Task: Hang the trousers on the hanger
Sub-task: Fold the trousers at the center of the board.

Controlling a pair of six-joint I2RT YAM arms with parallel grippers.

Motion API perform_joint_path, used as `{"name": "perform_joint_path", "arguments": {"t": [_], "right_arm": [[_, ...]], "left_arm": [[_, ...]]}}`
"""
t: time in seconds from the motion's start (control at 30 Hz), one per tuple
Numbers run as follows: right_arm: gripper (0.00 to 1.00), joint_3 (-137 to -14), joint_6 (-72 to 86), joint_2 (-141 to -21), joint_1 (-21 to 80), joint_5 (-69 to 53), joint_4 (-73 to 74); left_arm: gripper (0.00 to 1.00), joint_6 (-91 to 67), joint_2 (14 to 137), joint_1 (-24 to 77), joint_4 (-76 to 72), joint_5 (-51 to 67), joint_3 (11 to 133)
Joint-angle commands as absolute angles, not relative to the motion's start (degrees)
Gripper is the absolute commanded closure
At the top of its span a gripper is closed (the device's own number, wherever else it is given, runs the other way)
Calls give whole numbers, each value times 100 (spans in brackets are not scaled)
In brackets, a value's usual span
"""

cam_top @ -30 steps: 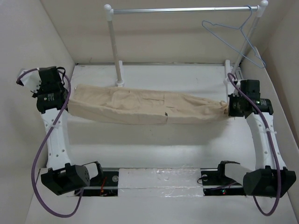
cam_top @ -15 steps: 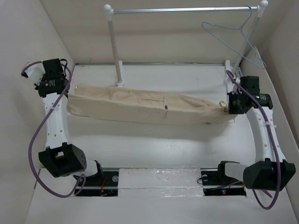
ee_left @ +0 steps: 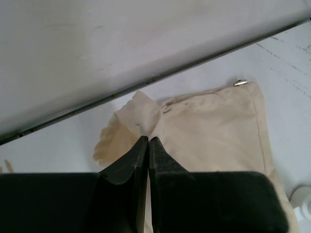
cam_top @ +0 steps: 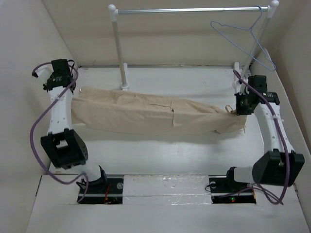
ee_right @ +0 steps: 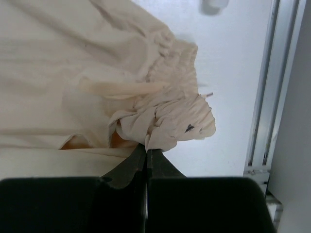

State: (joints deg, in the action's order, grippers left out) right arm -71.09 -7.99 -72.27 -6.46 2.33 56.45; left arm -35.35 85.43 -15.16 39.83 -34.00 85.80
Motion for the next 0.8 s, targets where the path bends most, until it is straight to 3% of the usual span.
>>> {"name": "perform_joint_path", "arguments": {"t": [0.0, 0.37, 0.6, 0.63, 0.67, 0.7, 0.77], "right_arm": [[100, -7662, -888, -7803, -905, 141, 4808], [100, -8709, -528, -9483, -1143, 44, 4036], [100, -9421, -273, -10782, -801, 211, 3682], [93, -9465, -220, -11054, -800, 194, 3674], [83, -9457, -168, -11126, -730, 141, 3604], [59, -9414, -150, -11162, -677, 80, 3569], [28, -9203, -106, -10944, -590, 96, 3342]], "left_arm": [[100, -3331, 9393, -1451, 3823, -3524, 9394], [100, -3129, 11864, -1204, 4068, -3436, 11975], [100, -3050, 13006, -1151, 4113, -3560, 12665], [98, -2971, 13069, -1151, 4078, -3516, 12639], [76, -2910, 13122, -1212, 4000, -3298, 12569], [57, -2874, 13174, -1213, 3982, -3157, 12551], [19, -2830, 13122, -1397, 3938, -2902, 12490]]}}
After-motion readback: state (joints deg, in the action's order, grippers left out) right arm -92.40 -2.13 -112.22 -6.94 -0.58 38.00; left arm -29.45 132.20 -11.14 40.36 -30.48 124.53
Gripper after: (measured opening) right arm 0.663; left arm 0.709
